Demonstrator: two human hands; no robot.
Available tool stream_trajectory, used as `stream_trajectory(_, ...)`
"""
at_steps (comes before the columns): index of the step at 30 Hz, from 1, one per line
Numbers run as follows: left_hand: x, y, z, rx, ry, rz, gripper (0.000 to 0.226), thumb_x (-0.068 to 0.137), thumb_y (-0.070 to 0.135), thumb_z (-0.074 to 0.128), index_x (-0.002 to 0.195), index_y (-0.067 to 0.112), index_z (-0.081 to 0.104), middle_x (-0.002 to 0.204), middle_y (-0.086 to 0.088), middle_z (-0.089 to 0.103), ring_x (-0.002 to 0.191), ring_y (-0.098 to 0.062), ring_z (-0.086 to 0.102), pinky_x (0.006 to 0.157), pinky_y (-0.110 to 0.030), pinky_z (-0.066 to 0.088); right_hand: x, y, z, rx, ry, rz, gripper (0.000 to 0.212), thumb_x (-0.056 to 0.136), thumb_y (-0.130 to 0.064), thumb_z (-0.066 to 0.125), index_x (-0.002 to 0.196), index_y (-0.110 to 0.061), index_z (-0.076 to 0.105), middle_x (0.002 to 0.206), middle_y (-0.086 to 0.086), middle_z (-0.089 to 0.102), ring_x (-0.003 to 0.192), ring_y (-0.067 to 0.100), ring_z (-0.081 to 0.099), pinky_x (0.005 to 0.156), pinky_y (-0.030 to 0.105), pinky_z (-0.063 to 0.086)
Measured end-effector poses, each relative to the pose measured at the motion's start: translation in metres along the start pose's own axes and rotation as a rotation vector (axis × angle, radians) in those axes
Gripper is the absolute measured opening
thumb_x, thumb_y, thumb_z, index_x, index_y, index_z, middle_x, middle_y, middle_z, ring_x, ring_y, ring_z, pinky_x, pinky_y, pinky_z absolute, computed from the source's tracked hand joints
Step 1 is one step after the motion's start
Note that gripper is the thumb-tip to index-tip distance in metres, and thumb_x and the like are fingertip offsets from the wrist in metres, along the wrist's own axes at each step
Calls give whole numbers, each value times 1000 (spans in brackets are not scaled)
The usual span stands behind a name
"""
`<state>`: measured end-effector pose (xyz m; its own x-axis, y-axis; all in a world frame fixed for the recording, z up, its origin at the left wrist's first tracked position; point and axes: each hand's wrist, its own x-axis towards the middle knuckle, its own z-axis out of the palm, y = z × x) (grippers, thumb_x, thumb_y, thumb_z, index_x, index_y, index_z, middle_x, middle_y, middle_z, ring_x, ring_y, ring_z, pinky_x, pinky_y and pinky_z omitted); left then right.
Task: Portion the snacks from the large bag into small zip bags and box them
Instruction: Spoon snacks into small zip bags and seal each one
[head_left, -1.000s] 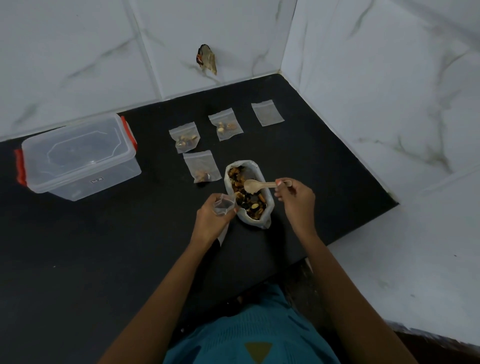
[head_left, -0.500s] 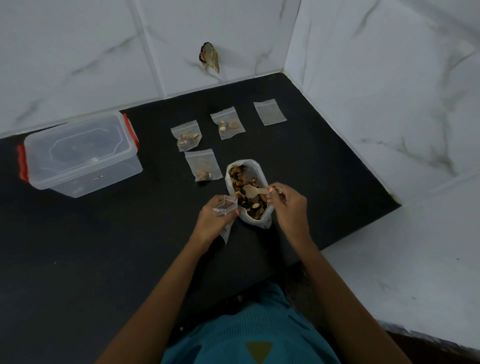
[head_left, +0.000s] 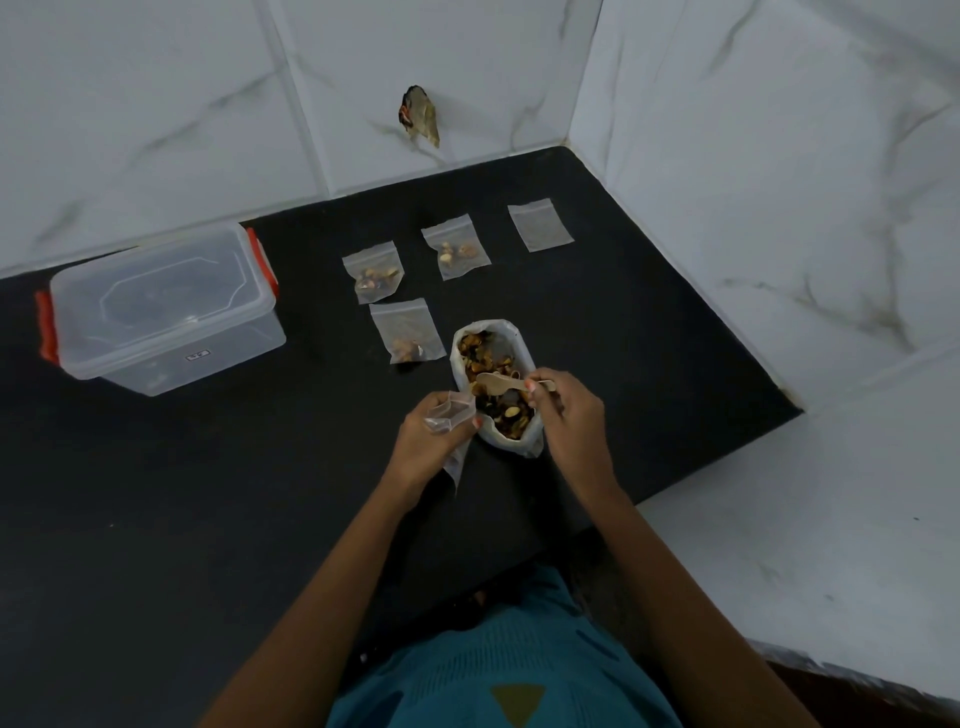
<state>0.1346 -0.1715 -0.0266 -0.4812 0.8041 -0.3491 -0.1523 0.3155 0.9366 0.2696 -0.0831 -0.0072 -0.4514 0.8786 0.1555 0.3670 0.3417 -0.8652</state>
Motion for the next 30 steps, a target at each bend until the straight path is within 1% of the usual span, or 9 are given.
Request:
stream_trajectory(3,1,-2,0,-18,3,-6,24,82,11,66,100,24,57,100,4,62,95,-8,59,78,-21,46,-2,1,3,-22,-18,-22,18,90,-3,53,105,0,62,100,11,63,92,14,60,77,12,47)
stream_trajectory(5,2,-4,0,-34,5,-7,23,82,10,67,99,24,58,99,3,63,96,-11,59,79,-22,47,-2,1,5,-13,-22,-2,19,91,-3,52,106,0,62,99,9,63,90,13,60,76,11,47)
stream_trajectory(7,1,-4,0,-46,3,-10,24,82,10,67,99,24,58,99,3,62,96,-11,59,79,-22,47,-1,1,4,44,0,86,19,91,-6,52,106,-1,62,92,4,63,82,5,60,71,8,47)
stream_trajectory(10,1,-2,1,-64,-11,-11,24,82,10,67,98,24,57,98,4,62,94,-9,58,76,-20,46,2,6,1,181,51,235,16,93,-9,51,99,-2,64,73,-2,62,64,-4,59,65,12,48)
stream_trajectory(15,0,2,3,-38,-41,13,23,82,8,66,96,26,58,94,9,61,88,0,57,69,-9,47,1,11,8,294,131,338,17,93,-11,51,96,-1,65,70,1,63,60,-3,60,62,11,49)
stream_trajectory(20,-2,2,2,27,-43,40,24,82,11,67,93,30,58,95,12,61,91,0,58,71,-10,45,4,14,5,463,191,489,18,93,-10,51,96,1,65,69,3,62,57,0,60,61,15,51)
stream_trajectory(22,-3,1,1,41,-36,53,24,82,11,67,92,31,58,95,15,61,89,4,57,70,-7,45,4,13,4,443,208,463,17,93,-10,51,96,1,65,69,2,62,57,-1,60,60,13,50)
stream_trajectory(26,-4,-6,3,73,-39,61,23,81,13,69,90,32,59,97,17,61,92,4,57,75,-11,45,-2,5,10,291,163,297,16,93,-11,51,96,-4,65,72,-3,63,65,-5,60,64,10,48)
stream_trajectory(30,-2,-7,3,96,-45,54,22,81,14,69,92,30,59,96,13,63,92,2,58,76,-15,44,-14,1,22,181,62,165,19,92,-12,53,106,-5,64,88,-2,64,81,1,62,71,11,50)
